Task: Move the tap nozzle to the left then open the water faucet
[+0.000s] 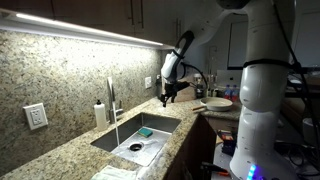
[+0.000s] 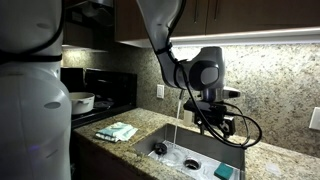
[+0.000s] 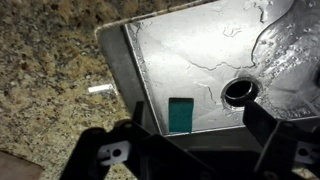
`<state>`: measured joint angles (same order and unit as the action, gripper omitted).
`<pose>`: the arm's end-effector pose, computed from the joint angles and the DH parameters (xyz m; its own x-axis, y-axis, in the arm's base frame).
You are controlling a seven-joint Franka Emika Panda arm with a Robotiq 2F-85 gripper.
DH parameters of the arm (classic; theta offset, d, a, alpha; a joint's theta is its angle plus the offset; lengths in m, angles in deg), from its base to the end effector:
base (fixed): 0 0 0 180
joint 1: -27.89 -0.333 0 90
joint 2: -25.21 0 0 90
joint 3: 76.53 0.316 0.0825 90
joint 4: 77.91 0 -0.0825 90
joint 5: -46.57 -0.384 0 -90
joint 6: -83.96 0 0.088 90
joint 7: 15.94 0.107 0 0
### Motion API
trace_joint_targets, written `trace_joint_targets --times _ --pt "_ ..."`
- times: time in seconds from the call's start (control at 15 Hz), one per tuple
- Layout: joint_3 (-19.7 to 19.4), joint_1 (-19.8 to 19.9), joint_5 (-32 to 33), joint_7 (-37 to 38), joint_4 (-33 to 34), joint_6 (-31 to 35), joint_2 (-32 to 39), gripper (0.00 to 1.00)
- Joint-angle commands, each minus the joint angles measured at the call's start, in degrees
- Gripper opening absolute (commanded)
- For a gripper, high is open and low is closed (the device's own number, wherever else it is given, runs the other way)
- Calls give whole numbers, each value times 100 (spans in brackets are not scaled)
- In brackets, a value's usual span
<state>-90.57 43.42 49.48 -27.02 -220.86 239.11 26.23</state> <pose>0.4250 -0.2393 0.2978 0.9470 -0.2637 0.1833 -0.2803 -0.9573 0.0708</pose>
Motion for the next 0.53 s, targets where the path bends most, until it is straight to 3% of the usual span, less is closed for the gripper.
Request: trace_joint_targets --times 0.0,0.13,0.47 --pt "-81 15 30 207 -376 -478 -920 100" --pt "-98 -24 14 98 -159 -424 -631 100" --pt "-138 -13 21 152 -211 -572 -898 100"
